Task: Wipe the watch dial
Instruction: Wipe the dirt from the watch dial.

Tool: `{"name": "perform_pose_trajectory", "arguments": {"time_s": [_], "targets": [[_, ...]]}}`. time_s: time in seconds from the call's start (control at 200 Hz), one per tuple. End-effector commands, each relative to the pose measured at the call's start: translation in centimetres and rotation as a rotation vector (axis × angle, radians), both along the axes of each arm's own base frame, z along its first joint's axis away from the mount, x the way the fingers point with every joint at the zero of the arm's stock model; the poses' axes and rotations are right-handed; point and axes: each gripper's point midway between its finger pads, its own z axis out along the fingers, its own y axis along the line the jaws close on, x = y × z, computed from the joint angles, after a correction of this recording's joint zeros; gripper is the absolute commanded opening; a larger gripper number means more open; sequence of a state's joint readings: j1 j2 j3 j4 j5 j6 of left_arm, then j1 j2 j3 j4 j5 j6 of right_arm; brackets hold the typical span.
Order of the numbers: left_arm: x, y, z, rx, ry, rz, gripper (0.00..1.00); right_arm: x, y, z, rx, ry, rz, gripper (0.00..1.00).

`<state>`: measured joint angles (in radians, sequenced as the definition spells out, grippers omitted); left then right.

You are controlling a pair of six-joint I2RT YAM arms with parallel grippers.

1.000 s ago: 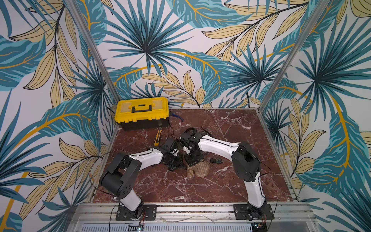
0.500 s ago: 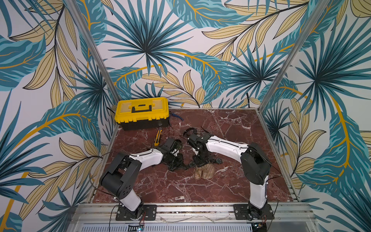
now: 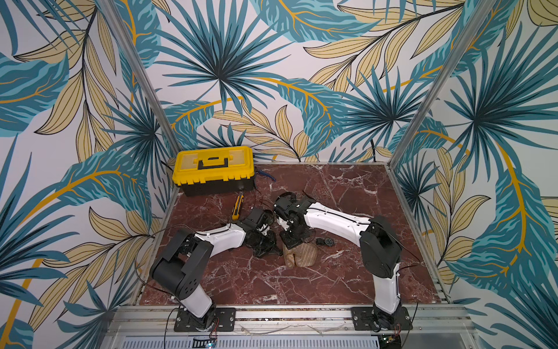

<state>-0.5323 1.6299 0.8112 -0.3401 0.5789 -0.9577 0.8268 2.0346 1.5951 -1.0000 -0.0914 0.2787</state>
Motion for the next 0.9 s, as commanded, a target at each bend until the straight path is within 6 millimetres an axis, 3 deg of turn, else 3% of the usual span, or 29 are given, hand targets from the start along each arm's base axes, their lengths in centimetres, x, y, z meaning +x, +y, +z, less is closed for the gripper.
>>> {"name": "perform_pose_trajectory", "arguments": {"time_s": [0.0, 0.17, 0.295, 0.315, 0.401, 0.741, 0.896], "targets": [[0.2, -0.2, 0.2, 0.005, -0.012, -0.001, 0.00, -0.6, 0.2, -1.0, -0.007, 0.046, 0.029, 0.00], [0.2, -0.2, 0.3, 0.005, -0.014, 0.001, 0.00, -0.8, -1.3, -3.1, -0.080, 0.071, -0.028, 0.00], [0.3, -0.2, 0.4, 0.004, -0.019, 0.002, 0.00, -0.7, -2.0, -3.3, -0.089, 0.068, -0.064, 0.00], [0.3, -0.2, 0.5, 0.003, -0.021, 0.002, 0.00, 0.1, -2.8, -3.4, -0.091, 0.068, -0.094, 0.00], [0.3, -0.2, 0.5, 0.002, -0.022, 0.002, 0.00, 0.2, -3.7, -3.6, -0.111, 0.066, -0.117, 0.00], [0.4, -0.4, 0.8, -0.005, -0.027, -0.008, 0.00, 0.5, -5.9, -2.9, -0.160, -0.010, -0.165, 0.00], [0.5, -0.5, 0.9, -0.002, -0.031, -0.019, 0.00, -0.2, -5.8, -0.9, -0.082, -0.041, -0.184, 0.00]]}}
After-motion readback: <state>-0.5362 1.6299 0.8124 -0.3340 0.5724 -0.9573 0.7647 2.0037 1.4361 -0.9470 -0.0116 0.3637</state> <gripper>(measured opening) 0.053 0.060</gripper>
